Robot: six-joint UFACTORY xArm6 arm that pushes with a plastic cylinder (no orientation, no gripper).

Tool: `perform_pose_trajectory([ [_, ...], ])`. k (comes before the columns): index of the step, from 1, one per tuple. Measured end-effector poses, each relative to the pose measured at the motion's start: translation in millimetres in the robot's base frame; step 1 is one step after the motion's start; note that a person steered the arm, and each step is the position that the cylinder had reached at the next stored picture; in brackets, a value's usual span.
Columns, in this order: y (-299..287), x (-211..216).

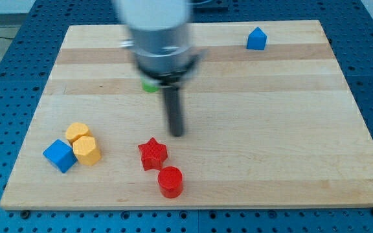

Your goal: Point your arm above the green star

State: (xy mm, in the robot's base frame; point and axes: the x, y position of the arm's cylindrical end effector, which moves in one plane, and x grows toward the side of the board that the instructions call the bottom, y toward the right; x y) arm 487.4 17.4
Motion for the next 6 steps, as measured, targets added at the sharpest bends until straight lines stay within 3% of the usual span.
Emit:
perform_pose_trajectory([
  [1, 91.2, -35.4],
  [2, 130.2, -104.9],
  [3, 35.2, -151.0],
  [4, 40.1, -162.3],
  [5, -51.9, -201.9],
  [6, -124.5, -176.2],
])
